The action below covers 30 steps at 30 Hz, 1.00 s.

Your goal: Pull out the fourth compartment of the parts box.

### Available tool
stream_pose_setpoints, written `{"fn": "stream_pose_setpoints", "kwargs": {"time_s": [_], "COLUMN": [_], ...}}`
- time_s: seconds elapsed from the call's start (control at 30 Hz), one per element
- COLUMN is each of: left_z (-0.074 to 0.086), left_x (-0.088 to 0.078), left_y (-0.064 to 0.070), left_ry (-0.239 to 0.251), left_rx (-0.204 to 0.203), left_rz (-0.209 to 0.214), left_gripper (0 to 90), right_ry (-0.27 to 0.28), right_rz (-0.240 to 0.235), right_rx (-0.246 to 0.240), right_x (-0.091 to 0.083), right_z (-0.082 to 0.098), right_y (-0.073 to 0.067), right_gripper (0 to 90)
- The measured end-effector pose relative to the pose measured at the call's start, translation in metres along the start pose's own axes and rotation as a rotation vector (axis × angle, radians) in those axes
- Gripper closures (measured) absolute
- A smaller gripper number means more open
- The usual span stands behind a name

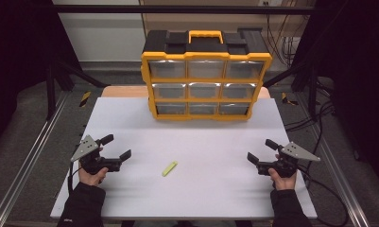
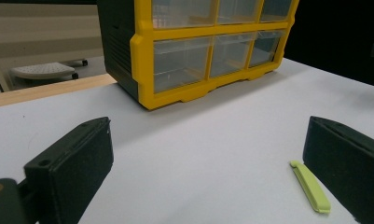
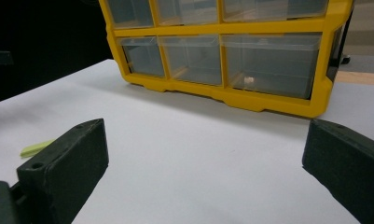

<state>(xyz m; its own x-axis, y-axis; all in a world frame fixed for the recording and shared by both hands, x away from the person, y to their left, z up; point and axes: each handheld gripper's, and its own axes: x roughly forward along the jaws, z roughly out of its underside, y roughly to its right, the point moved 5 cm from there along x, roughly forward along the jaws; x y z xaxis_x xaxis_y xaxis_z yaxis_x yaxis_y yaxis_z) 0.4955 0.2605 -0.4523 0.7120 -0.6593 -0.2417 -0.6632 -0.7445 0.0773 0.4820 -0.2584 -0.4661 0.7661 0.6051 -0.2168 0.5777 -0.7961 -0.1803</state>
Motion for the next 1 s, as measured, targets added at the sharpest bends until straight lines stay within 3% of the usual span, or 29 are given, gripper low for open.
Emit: {"fn": "stream_pose_setpoints", "kwargs": {"time_s": [0.57, 1.0], "left_z": [-0.003, -0.018], "left_x": [0.002, 0.005], "left_y": [-0.001, 0.006], "left_ry": [-0.012, -0.012], "left_rx": [0.009, 0.056], "left_rz": [-0.023, -0.03], "left_gripper": [2.3, 2.5], "right_ry": [-0.005, -0.003], "right_rz": [-0.001, 0.002], "right_rx": [-0.004, -0.006], "right_x": [0.0, -0.001], "right_z": [0.0, 0.0], "right_y": [0.001, 0.001], "right_gripper": [0.8, 0.8]}}
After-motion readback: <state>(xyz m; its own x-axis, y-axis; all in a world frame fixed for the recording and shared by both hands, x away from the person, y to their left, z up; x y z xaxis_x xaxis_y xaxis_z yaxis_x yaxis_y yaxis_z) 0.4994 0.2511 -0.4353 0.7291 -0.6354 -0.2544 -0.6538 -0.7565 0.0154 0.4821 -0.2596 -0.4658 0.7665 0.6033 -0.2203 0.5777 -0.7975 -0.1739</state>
